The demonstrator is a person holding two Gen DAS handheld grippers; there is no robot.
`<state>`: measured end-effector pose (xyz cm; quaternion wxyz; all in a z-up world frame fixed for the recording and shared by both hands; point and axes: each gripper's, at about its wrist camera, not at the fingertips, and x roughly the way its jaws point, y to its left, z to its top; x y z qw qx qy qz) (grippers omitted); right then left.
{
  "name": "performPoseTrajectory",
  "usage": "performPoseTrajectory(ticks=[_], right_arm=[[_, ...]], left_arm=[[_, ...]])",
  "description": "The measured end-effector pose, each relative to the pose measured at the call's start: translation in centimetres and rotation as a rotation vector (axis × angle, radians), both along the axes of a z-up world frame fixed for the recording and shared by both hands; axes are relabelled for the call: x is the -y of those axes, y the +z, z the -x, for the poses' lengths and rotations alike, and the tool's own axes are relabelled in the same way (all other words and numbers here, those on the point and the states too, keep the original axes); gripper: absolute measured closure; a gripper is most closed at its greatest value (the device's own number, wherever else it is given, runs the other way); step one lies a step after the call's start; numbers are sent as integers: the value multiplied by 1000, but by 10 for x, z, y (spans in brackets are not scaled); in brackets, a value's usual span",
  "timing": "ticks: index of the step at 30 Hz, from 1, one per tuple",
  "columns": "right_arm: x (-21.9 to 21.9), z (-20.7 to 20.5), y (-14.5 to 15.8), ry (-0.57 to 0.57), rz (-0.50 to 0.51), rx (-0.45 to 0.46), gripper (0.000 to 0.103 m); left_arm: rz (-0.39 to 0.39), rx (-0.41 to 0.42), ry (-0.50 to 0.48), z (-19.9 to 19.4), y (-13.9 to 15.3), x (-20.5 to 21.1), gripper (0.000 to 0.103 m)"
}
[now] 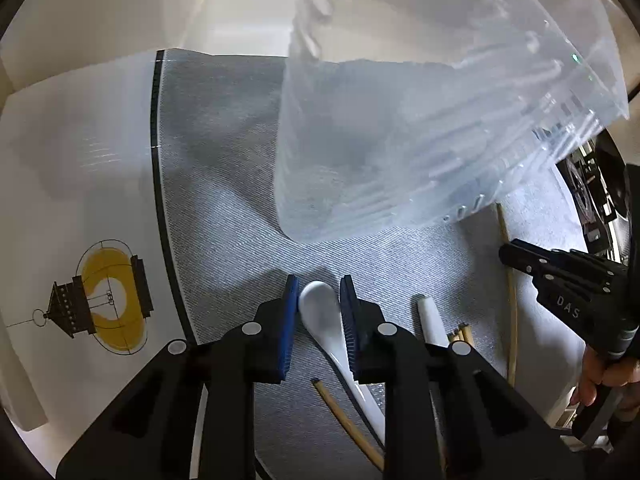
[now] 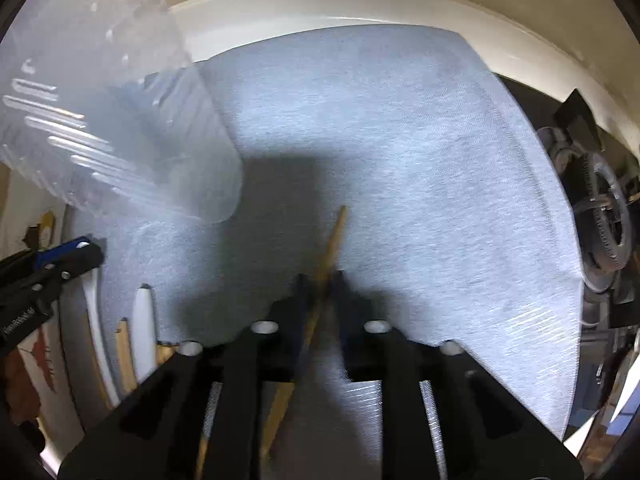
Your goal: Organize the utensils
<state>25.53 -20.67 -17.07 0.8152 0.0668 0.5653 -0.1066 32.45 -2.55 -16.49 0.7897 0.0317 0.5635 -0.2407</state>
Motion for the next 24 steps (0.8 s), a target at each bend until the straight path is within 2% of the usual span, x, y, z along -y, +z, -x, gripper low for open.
performPoseTrajectory(ticks=[3, 4, 5, 7, 14, 18, 24], right_arm=[[1, 2, -1, -12, -43, 11, 97], [5, 2, -2, -19, -72, 17, 97], [10, 3, -3, -25, -98, 18, 97], [15, 7, -2, -44, -147, 18, 97], [19, 26, 25, 9, -183, 104, 97], [18, 43, 50, 81, -179, 182, 97], [16, 82, 97, 197, -133, 325, 97]], left_arm=[[6, 7, 6, 4, 2, -2, 83], [4, 21, 8, 5, 5, -4, 93], [2, 28, 7, 5, 7, -5, 95], [18, 40, 8, 9, 12, -8, 95], [63, 143, 29, 31, 48, -18, 95], [88, 218, 42, 46, 81, -33, 94], [136, 396, 22, 78, 143, -43, 94]])
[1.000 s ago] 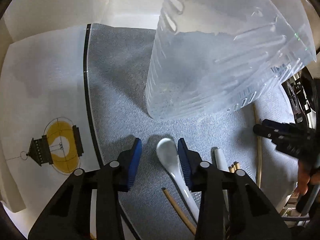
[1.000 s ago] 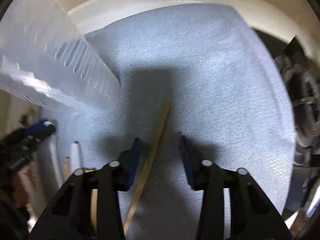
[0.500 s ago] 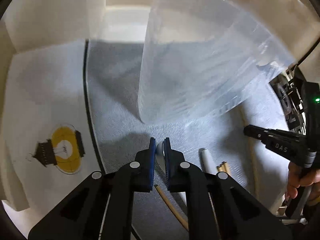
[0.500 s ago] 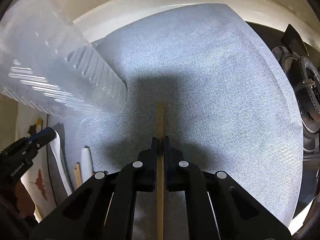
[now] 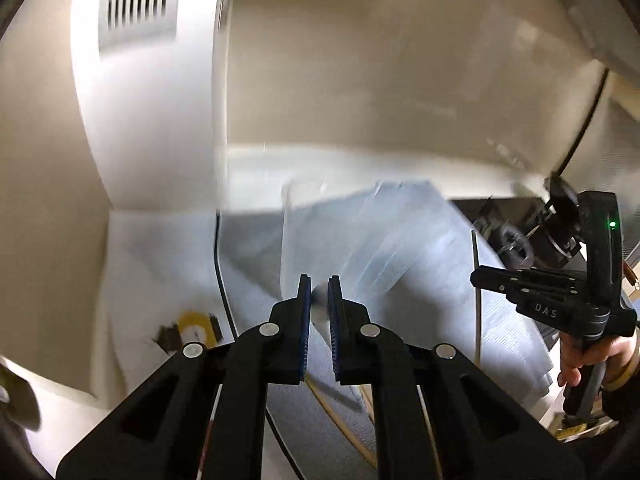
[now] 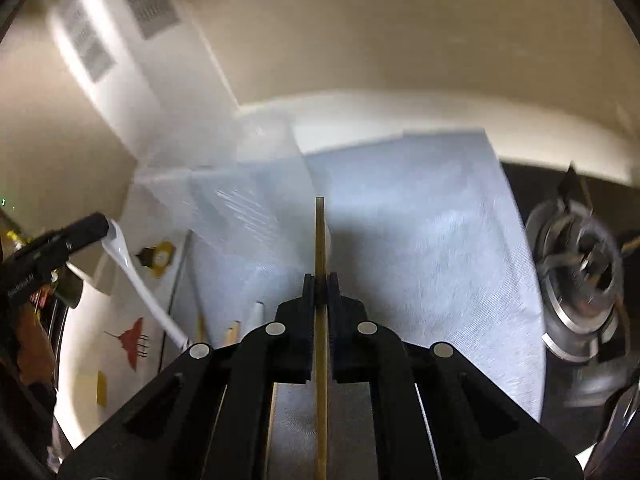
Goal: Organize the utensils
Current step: 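Lift the spoon with the left gripper over the container while the right gripper raises the chopstick above it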
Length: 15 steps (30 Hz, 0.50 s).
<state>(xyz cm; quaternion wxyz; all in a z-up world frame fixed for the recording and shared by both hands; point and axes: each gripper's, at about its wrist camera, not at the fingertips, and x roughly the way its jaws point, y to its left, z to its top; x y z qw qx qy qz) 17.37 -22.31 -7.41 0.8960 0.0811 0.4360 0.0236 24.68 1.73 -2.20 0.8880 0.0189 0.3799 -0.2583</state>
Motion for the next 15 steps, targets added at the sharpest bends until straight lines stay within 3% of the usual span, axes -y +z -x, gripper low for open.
performPoseTrajectory(ticks=[7, 15], right_arm=[[0, 0, 60, 29, -3, 137, 97], [2, -3, 132, 38, -35, 297, 97]], left_arm=[[12, 168, -12, 20, 61, 1, 95], [1, 253, -30, 22, 111, 0, 95]])
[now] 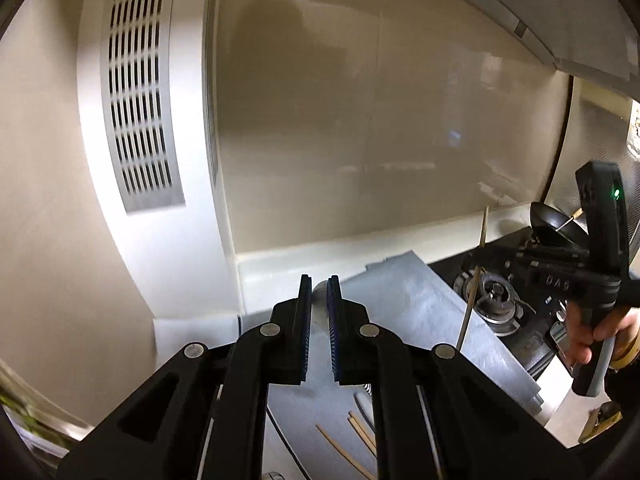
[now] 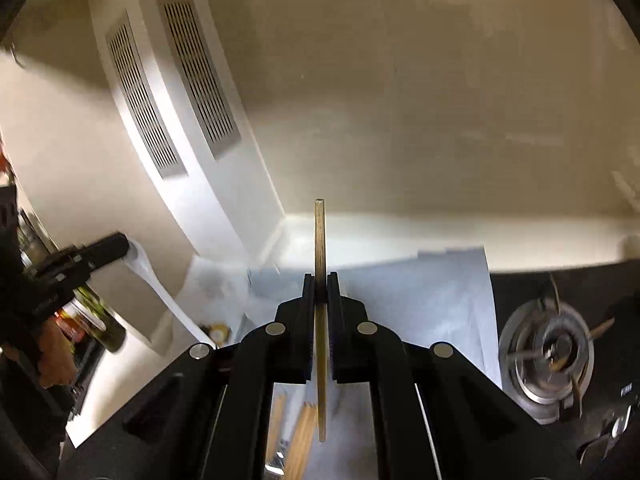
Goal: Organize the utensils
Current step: 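Lift the spoon with the left gripper over the container while the right gripper raises the chopstick above it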
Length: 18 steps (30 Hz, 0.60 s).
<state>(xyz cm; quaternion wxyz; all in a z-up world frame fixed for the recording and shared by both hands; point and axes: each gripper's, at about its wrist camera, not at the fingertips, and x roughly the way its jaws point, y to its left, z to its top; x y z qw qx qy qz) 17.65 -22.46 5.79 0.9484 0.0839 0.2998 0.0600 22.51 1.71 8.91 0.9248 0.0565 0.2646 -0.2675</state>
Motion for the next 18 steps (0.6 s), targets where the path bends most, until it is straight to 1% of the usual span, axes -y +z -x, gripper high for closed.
performPoseTrajectory(ticks=[3, 5, 7, 10, 14, 18], right_arm=[[-2, -6, 29, 6, 1, 71, 97], [-5, -11, 42, 7, 8, 110, 97], [-11, -22, 61, 13, 23, 166, 97], [-18, -32, 76, 16, 36, 223, 97], [-27, -50, 78, 14, 72, 279, 97], [-36, -65, 59, 28, 107, 289, 97]], left_arm=[[-7, 42, 1, -5, 16, 4, 95], [-13, 76, -2, -7, 28, 8, 95], [-21, 115, -7, -9, 37, 12, 95], [-32, 153, -10, -14, 49, 18, 95], [-47, 161, 12, -31, 46, 25, 96], [-60, 137, 56, -53, 29, 30, 96]])
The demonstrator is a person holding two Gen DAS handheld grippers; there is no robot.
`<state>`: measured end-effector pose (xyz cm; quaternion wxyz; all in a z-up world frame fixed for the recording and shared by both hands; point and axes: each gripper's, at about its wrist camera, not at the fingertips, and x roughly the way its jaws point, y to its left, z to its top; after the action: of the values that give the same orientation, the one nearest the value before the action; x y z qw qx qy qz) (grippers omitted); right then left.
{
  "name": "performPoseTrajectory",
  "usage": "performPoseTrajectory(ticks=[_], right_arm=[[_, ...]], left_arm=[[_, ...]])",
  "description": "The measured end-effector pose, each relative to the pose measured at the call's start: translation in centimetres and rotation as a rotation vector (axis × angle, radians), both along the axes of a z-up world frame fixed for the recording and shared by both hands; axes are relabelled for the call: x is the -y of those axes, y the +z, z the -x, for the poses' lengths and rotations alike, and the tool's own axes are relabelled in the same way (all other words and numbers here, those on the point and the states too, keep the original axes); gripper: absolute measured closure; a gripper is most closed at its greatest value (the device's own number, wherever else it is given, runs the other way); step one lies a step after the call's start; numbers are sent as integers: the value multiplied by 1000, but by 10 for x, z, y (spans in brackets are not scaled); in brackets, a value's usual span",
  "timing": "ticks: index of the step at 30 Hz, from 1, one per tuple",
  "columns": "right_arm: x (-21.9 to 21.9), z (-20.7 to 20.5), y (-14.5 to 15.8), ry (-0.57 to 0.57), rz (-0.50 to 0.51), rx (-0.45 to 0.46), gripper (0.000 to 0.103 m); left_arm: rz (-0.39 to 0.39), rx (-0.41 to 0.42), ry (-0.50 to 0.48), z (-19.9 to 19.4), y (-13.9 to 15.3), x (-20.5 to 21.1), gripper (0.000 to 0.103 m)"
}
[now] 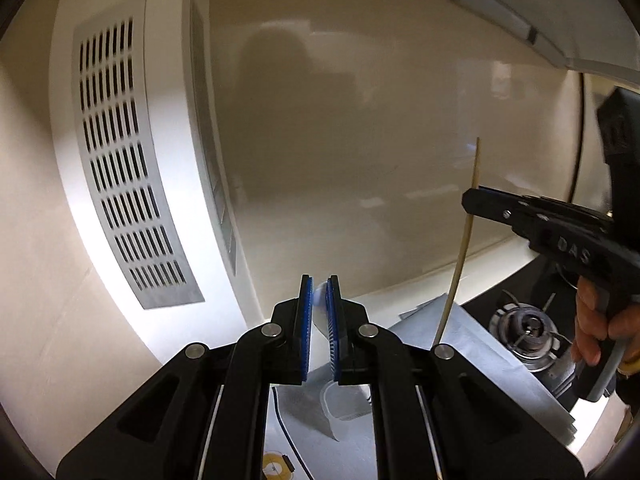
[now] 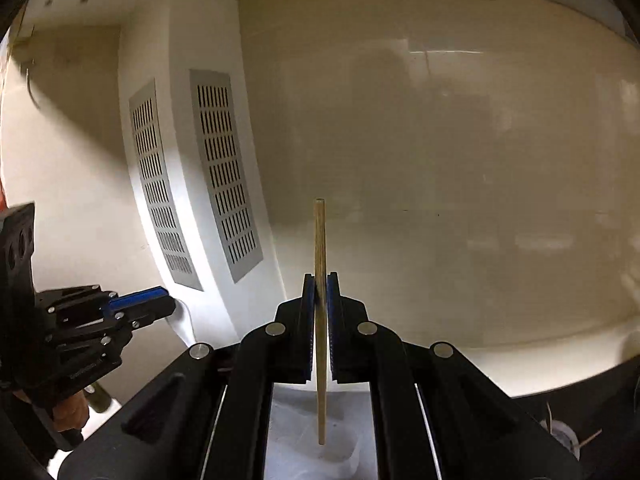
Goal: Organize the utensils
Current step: 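Lift the spoon with the left gripper over the container while the right gripper raises the chopstick above it, then move the right gripper down toward the loose chopsticks and white knife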
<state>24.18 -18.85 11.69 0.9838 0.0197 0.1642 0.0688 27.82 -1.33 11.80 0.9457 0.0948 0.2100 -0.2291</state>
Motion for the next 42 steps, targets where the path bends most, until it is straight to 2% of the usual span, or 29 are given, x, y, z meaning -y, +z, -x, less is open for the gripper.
performPoseTrajectory(ticks=[4, 8, 16, 19, 36, 38, 39, 40, 42], right_arm=[[-5, -13, -24, 4, 25, -55, 97], [-2, -20, -39, -7, 22, -100, 97], [-5, -23, -33, 5, 20, -89, 97], [-2, -22, -36, 5, 16, -82, 97], [4, -16, -60, 6, -5, -164, 96], [3, -15, -65, 11, -11, -186, 93], [3, -14, -68, 15, -16, -196, 93], [3, -13, -71, 23, -24, -212, 90], [3, -11, -77, 35, -43, -236, 72]], left_arm=[[17, -44, 24, -17, -16, 2, 97], [-12, -39, 28, -20, -25, 8, 97], [41, 7, 7, -15, 8, 2, 97], [24, 35, 15, -15, 11, 3, 97], [-47, -102, 30, -37, -55, 7, 99], [-44, -126, 34, -40, -60, 5, 96], [-48, -128, 44, -39, -61, 3, 83], [-55, -137, 59, -38, -65, 0, 53], [-48, -141, 79, -36, -69, -2, 20]])
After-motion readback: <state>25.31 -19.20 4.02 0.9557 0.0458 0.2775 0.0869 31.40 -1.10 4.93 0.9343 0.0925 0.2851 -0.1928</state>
